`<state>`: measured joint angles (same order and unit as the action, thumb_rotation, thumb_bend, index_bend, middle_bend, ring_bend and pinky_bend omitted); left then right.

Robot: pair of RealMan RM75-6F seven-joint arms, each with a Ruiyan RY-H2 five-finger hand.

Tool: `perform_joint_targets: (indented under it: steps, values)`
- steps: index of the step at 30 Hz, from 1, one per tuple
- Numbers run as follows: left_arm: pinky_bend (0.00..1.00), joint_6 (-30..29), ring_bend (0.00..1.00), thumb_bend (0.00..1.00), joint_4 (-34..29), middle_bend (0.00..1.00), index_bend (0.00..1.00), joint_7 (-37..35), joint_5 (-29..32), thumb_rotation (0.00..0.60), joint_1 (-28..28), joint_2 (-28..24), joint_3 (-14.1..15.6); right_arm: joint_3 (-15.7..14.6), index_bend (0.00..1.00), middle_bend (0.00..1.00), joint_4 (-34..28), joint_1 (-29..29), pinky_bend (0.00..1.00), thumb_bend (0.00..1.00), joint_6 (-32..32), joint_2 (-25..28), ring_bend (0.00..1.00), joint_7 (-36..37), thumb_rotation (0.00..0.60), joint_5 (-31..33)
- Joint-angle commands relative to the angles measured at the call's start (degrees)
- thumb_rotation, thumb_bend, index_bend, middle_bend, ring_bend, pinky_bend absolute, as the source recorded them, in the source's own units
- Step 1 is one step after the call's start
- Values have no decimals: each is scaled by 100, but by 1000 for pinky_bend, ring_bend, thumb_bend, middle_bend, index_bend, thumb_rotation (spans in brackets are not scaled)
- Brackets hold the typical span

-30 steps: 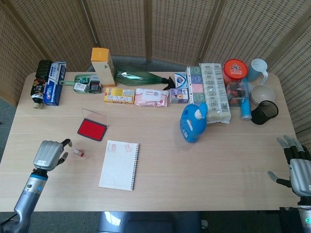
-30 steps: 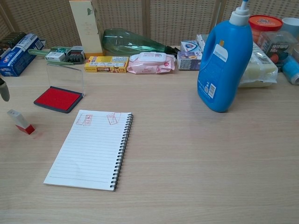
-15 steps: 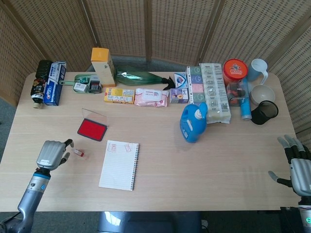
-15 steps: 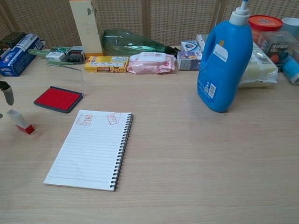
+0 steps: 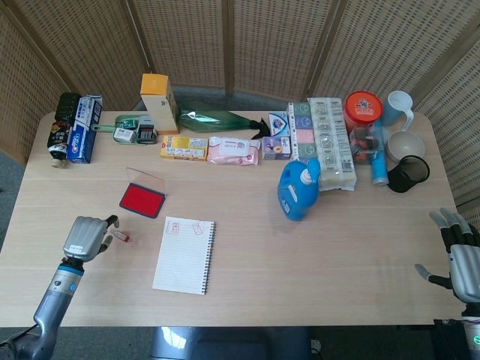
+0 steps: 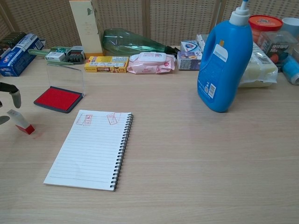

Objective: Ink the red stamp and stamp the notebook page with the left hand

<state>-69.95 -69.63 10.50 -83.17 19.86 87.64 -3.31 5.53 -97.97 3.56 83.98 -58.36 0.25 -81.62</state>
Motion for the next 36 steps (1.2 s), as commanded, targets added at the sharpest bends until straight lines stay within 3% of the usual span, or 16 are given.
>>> perform_joint_targets:
  steps: [1, 13, 36]
  values:
    - [1000, 32, 1000, 318, 13, 1000, 467, 31, 36, 600, 20, 27, -4, 2, 72, 34, 6, 3, 86, 0, -10, 3, 13, 7, 600, 7]
    - [1000, 174, 1000, 318, 110, 1000, 471, 92, 135, 600, 111, 142, -10, 8, 72, 35, 14, 6, 86, 0, -30, 26, 13, 59, 600, 29]
    - [1000, 216, 1000, 370, 258, 1000, 623, 301, 189, 600, 191, 208, 21, -3, 72, 34, 13, 23, 86, 0, -86, 38, 14, 45, 600, 52]
